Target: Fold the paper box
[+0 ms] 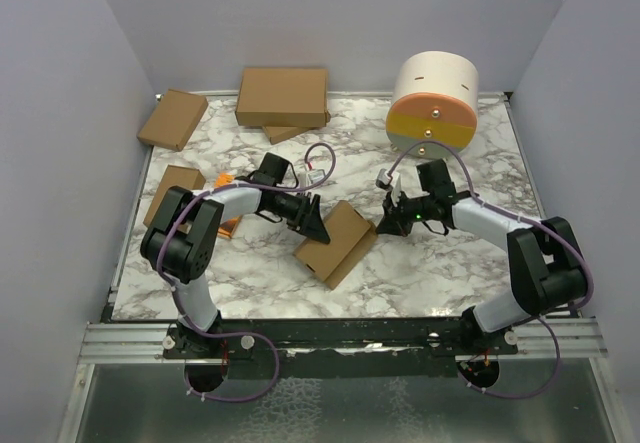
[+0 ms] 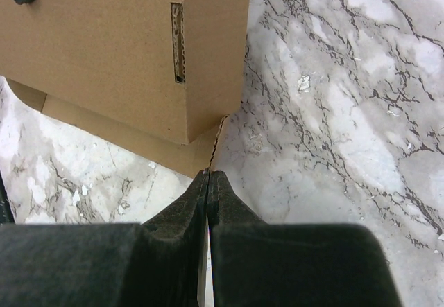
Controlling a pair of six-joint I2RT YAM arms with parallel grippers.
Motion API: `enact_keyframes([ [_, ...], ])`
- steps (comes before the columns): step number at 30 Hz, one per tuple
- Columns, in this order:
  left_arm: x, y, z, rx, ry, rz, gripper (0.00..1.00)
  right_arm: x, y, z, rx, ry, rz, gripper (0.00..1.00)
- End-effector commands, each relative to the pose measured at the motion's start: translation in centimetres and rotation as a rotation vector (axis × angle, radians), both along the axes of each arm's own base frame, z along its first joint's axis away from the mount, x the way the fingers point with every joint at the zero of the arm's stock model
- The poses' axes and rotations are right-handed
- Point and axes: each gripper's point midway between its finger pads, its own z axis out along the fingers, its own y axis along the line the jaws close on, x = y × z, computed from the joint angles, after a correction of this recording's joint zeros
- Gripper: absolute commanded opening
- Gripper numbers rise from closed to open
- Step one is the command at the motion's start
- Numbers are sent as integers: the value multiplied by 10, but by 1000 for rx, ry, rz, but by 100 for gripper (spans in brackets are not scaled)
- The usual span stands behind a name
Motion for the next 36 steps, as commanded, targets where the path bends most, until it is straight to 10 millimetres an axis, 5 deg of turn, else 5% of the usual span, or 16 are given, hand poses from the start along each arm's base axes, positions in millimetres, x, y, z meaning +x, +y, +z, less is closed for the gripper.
enact_keyframes([
  [1, 26, 4, -27, 100, -183, 73, 36, 0, 8, 17, 42, -104, 60, 1],
  [10, 20, 4, -30, 83, -171, 66, 36, 4, 7, 11, 0, -124, 53, 2],
  [24, 14, 4, -28, 65, -177, 29, 35, 20, 12, 14, 10, -136, 23, 30],
  [31, 15, 3, -27, 61, -183, 27, 35, 24, 13, 9, 11, -140, 29, 24],
  [36, 16, 4, -26, 60, -186, 35, 35, 19, 14, 8, 19, -130, 49, 10],
])
